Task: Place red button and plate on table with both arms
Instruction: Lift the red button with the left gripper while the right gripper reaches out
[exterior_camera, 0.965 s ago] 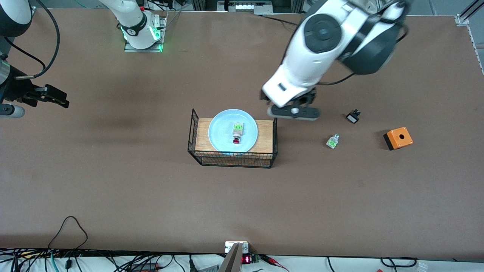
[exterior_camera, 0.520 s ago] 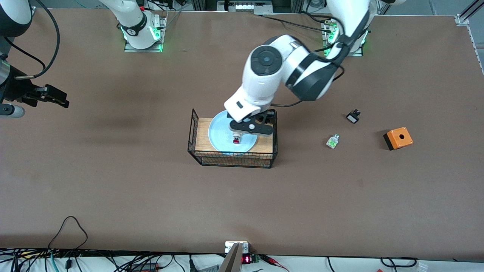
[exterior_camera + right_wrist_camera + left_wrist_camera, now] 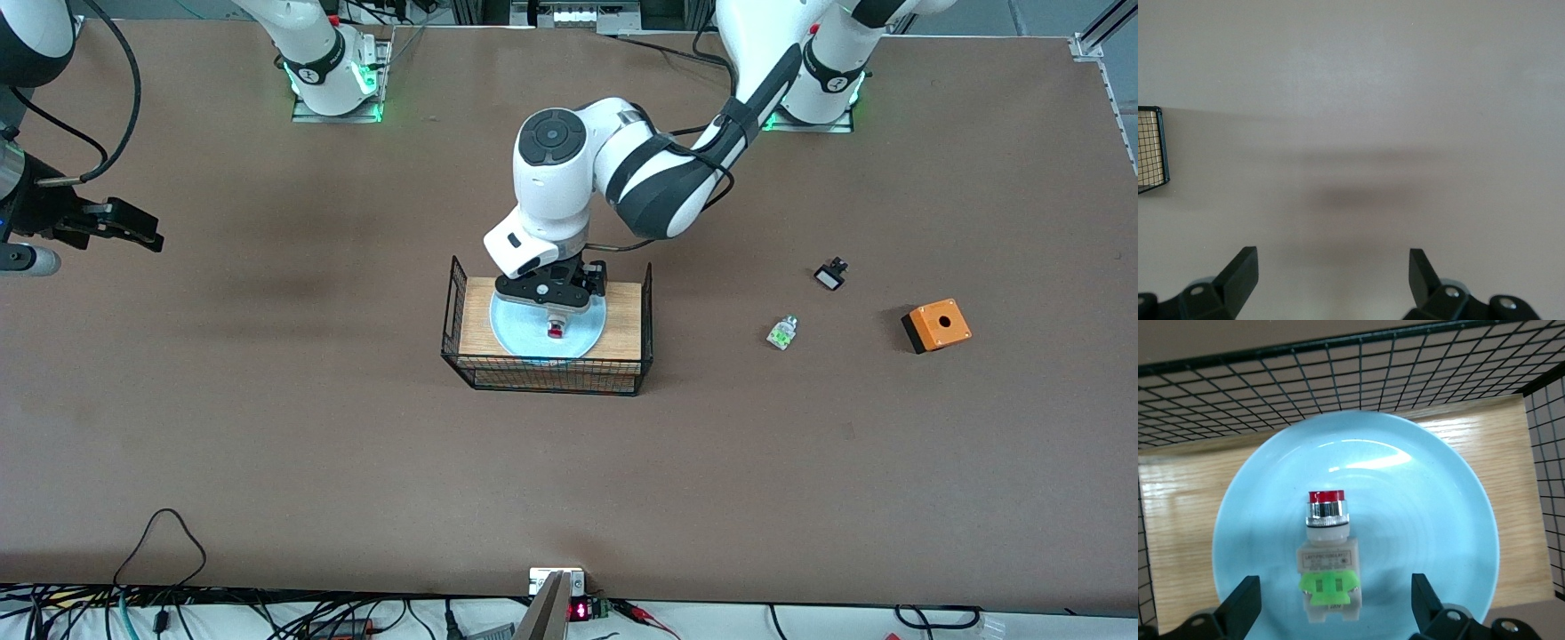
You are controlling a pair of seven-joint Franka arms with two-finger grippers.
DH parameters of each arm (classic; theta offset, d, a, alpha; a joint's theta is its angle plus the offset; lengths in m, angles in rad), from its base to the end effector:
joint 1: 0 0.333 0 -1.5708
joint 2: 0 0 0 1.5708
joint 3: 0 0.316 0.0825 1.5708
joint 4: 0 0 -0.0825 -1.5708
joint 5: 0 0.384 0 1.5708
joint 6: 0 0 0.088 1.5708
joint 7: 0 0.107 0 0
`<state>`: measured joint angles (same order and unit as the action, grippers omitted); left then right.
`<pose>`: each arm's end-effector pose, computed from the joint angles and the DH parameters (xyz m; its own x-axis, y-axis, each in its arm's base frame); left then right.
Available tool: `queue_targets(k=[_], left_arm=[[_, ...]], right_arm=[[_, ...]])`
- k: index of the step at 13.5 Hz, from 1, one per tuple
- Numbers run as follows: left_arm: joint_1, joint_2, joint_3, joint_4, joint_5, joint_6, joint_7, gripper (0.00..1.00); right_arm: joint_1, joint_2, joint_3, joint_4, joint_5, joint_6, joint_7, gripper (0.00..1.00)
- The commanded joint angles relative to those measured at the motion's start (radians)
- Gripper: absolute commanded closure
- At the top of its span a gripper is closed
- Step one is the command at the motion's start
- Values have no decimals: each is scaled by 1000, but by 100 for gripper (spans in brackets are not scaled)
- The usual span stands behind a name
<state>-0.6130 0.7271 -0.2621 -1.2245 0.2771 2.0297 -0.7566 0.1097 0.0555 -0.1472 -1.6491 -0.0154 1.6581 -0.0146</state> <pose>0.5353 -0.5333 0.3602 0.9793 -0.1540 0.1312 -0.1560 -0.9877 0.0053 0.5739 -0.0210 0.5639 0.9987 -0.0217 -0.0462 -0.0206 -0.9995 0.0227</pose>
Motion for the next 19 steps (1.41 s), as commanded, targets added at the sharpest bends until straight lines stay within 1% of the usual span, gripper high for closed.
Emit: queue_targets(k=[1,2,3,6,7,8,9,12,15,16,18,19], left_arm=[[-16,44,12,37,36,-2,-17,6],[-14,51,11,37,36,13,-17,11],[-14,52,11,37,36,42,-17,18],[-10,51,11,37,28,50,-17,60],[-10,45,11,37,27,47,-18,70],[-4,41,9,37,27,46,-21,77],[-1,28,9,37,25,37,-18,81],[33,-46,-2,39,19,-61,-13,81],[105,-156,-2,39,-77,-185,-3,81],[130,-184,-3,39,-79,-240,0,81],[198,-225,-6,42,-97,-336,22,81],[252,-241,-5,40,-143,-376,76,81]], right_arm=[[-2,-10,0,-1,9,-12,-15,0],[-2,-10,0,0,9,-14,-15,0],[-1,-8,0,0,9,-14,-16,0],[1,0,0,3,6,-11,-4,0],[-2,0,0,3,8,-11,-4,0],[-2,0,0,3,8,-11,-2,0],[-1,0,0,3,8,-9,-2,0],[1,3,1,3,3,-12,-20,0],[7,-2,4,2,11,-24,13,0],[17,-5,15,2,21,-29,60,0],[27,-8,56,15,105,-41,254,0],[27,-3,108,44,132,-43,353,0]])
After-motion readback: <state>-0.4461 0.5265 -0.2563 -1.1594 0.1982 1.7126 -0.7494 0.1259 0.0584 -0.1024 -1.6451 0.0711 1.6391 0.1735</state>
